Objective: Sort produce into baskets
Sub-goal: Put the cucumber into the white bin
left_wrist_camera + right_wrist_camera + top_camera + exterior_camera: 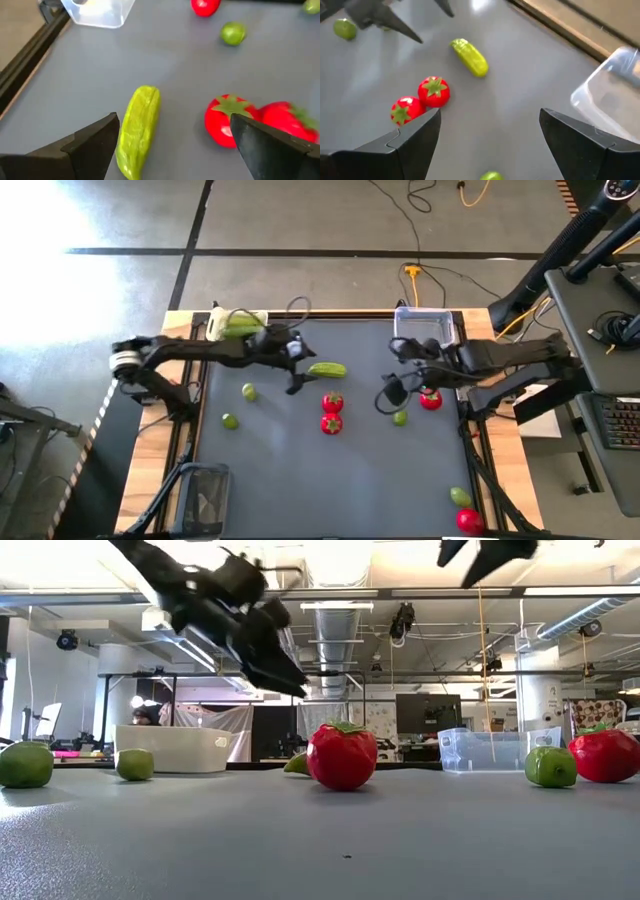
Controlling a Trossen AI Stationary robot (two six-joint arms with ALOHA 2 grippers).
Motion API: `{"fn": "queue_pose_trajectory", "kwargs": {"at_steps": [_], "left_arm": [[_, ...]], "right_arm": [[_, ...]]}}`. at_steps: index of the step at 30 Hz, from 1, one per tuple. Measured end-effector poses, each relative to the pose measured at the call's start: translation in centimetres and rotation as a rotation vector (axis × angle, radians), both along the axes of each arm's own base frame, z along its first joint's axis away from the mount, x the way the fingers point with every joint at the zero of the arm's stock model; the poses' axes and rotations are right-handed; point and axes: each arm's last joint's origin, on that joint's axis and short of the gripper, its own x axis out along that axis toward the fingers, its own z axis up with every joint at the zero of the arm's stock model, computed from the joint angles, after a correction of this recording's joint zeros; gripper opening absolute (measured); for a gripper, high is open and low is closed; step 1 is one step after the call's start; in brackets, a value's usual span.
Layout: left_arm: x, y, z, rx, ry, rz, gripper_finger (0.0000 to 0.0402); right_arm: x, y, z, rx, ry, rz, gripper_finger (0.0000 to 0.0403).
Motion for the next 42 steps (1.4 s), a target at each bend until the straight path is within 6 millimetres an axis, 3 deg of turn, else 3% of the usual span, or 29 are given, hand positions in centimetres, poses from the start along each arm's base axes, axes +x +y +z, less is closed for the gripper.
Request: {"fn": "queue_pose_trajectory", "kwargs": {"at_steps": [7,12,21,28,37,42], "left_arm": [[3.6,1.9,-2.5,0.053,0.087,-0.010,0.0361],[5.1,3.1,-4.4,0.116,0.180,-0.014,0.0361],[6.4,3.6,-7.2,0.105,0.264,-0.032,0.0349],[6.3,3.5,-8.7,0.056,0.314,-0.007,0.0288],[5.5,3.2,-7.5,-0.068,0.350,0.099,0.0164],[3.2,2.6,-2.5,-0.092,0.357,0.134,0.0154]], "right_arm": [[-0.8,1.2,-0.8,0.066,-0.009,0.003,0.0329],[-0.4,1.4,-1.2,0.102,0.015,0.011,0.0329],[-0.5,1.2,-1.2,0.071,0.025,0.016,0.0329],[-0.7,-0.2,-1.2,-0.046,0.077,-0.032,0.0329],[-0.5,-3.4,-1.6,-0.086,0.208,0.072,0.0329],[-0.6,-6.1,-2.8,-0.030,0.291,0.145,0.0329]]}}
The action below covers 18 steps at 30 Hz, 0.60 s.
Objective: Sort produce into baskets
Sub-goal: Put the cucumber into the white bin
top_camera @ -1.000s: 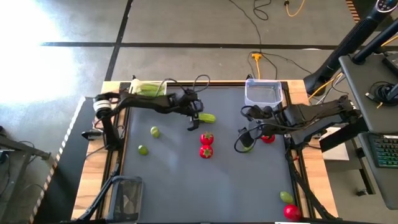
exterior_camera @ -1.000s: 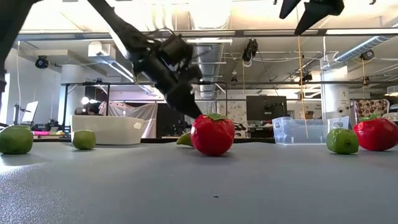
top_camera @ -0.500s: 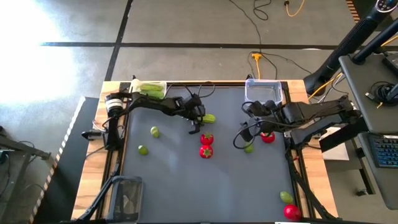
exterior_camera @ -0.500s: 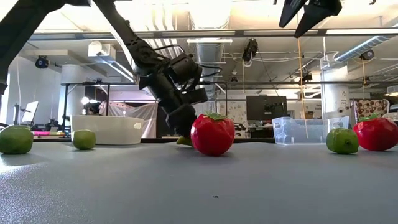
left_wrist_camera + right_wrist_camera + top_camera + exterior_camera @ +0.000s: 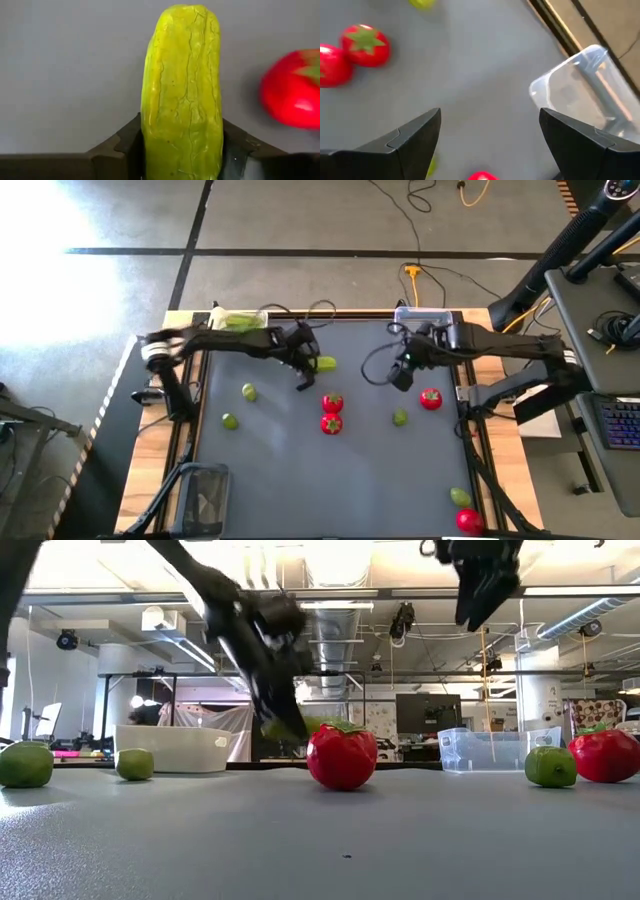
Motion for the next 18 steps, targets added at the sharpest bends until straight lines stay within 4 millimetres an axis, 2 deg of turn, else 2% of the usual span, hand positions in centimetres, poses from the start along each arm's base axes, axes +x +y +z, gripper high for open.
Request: {"fn": "queue_pose_trajectory", "kwargs": {"at_steps": [4,8,14,16,18], "left_arm": [[-3.6,0.2,4.6,0.117,0.055,0.148,0.0159],[-8.5,2.0,7.7,0.197,0.159,0.316,0.0164],[-15.7,5.8,9.4,0.100,0.396,0.388,0.0166],[-17.1,6.8,9.6,0.048,0.468,0.365,0.0167],[-17.8,7.8,9.4,0.008,0.510,0.300,0.0167]], "right_arm": [[0.4,-2.1,-0.9,-0.016,-0.018,0.033,0.0329],[1.3,-3.5,-1.4,-0.039,-0.109,0.068,0.0329],[2.1,-4.2,-2.2,-0.071,-0.183,0.110,0.0329],[2.0,-4.2,-2.5,-0.068,-0.176,0.109,0.0329],[2.0,-4.1,-2.8,-0.057,-0.172,0.099,0.0329]]}}
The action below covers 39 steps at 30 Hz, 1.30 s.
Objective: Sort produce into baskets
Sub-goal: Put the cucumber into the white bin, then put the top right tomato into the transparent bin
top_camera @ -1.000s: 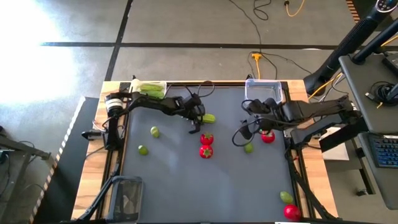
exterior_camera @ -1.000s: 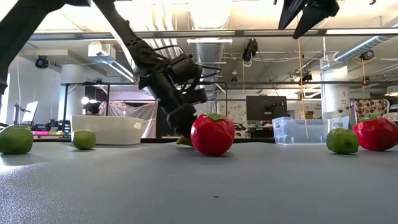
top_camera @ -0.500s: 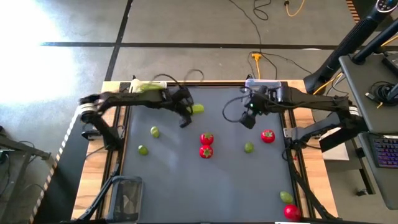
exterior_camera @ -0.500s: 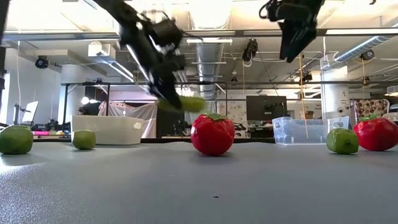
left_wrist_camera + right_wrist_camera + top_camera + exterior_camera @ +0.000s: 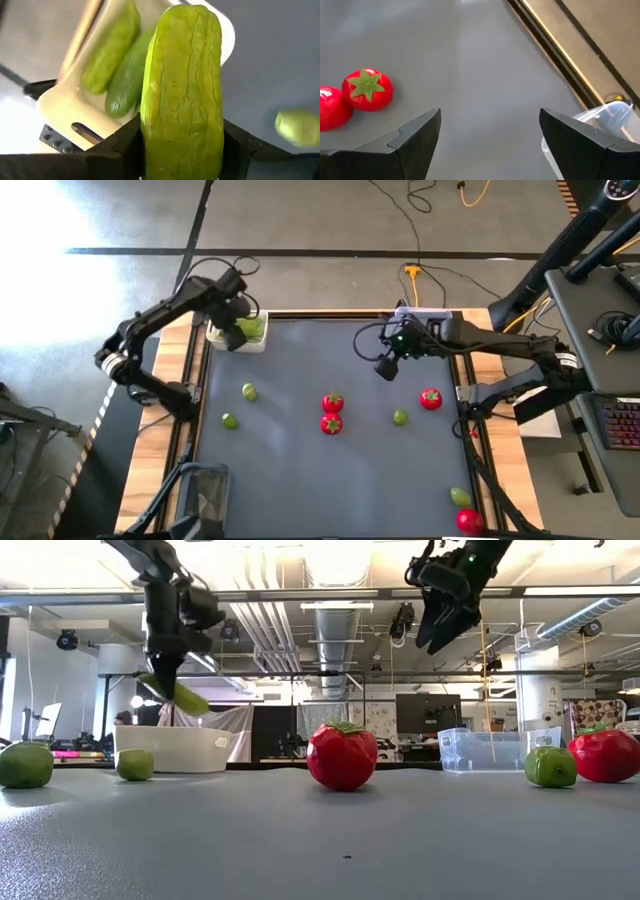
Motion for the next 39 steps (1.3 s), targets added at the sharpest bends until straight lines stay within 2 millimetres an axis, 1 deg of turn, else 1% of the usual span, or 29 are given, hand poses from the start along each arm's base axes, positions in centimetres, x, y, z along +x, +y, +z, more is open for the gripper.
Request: {"fn": "queue_pose_trajectory", "kwargs": {"at_steps": [4,6,11,13,16,21,23,27,31,33,36,39], "left_arm": [[0.2,1.5,-1.2,-0.082,0.056,-0.132,0.0168],[0.6,2.2,-2.0,-0.099,0.091,-0.158,0.0169],[1.7,3.9,-3.7,-0.128,0.112,-0.149,0.0180],[2.0,4.3,-4.2,-0.147,0.125,-0.148,0.0191],[2.2,4.6,-5.0,-0.167,0.138,-0.140,0.0212],[2.0,4.3,-4.9,-0.180,0.146,-0.111,0.0247],[1.8,4.0,-4.0,-0.170,0.138,-0.099,0.0259],[1.3,3.3,-1.2,-0.112,0.080,-0.041,0.0272],[0.5,1.6,2.4,-0.076,-0.107,0.024,0.0273],[0.2,0.5,3.9,-0.078,-0.258,0.060,0.0274],[-0.2,-1.7,5.6,-0.116,-0.487,0.042,0.0274],[-0.7,-3.6,6.7,-0.082,-0.629,0.012,0.0274]], "right_arm": [[-0.2,0.3,-0.5,0.075,0.011,0.018,0.0329],[-0.5,0.6,-0.8,0.117,0.044,0.018,0.0329],[-2.2,1.8,-1.3,0.206,0.241,0.020,0.0329],[-3.1,2.4,-1.5,0.266,0.322,0.030,0.0329],[-4.1,3.0,-1.6,0.340,0.408,-0.015,0.0329],[-5.1,3.5,-1.7,0.399,0.498,-0.084,0.0347],[-5.3,3.5,-1.8,0.419,0.512,-0.092,0.0361],[-5.6,3.8,-2.4,0.489,0.547,-0.080,0.0377],[-6.2,4.1,-4.1,0.561,0.611,-0.104,0.0380],[-6.5,4.2,-5.1,0.590,0.631,-0.210,0.0380],[-7.1,4.3,-6.4,0.627,0.650,-0.418,0.0380],[-7.3,4.4,-7.5,0.679,0.649,-0.535,0.0380]]}}
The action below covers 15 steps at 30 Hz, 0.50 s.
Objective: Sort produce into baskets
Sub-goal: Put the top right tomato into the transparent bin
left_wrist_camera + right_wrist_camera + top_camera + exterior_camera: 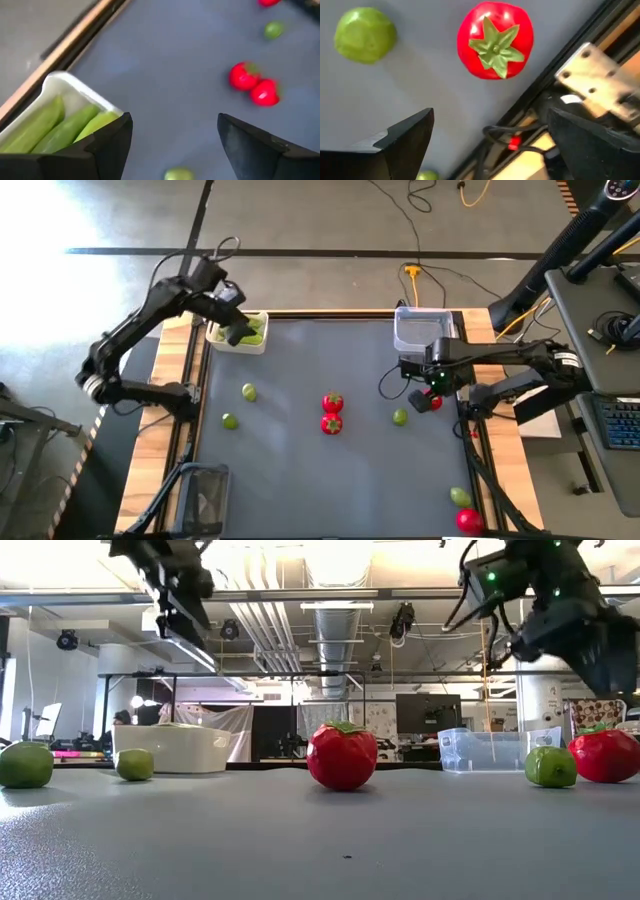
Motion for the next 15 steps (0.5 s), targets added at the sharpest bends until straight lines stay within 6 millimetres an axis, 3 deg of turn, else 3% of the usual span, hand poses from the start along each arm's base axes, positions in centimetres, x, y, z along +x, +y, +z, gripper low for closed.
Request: {"fn": "queue_pose_trajectory", "kwargs": {"at_steps": [5,15], "left_arm": [[-0.7,-3.2,0.3,0.042,-0.094,-0.017,0.0274],[-0.4,-8.7,-0.5,-0.065,-0.235,-0.068,0.0274]], "right_arm": [[0.3,-0.2,-1.9,-0.017,-0.049,-0.064,0.0380],[0.3,-1.2,-5.4,-0.137,0.008,-0.218,0.0380]]}}
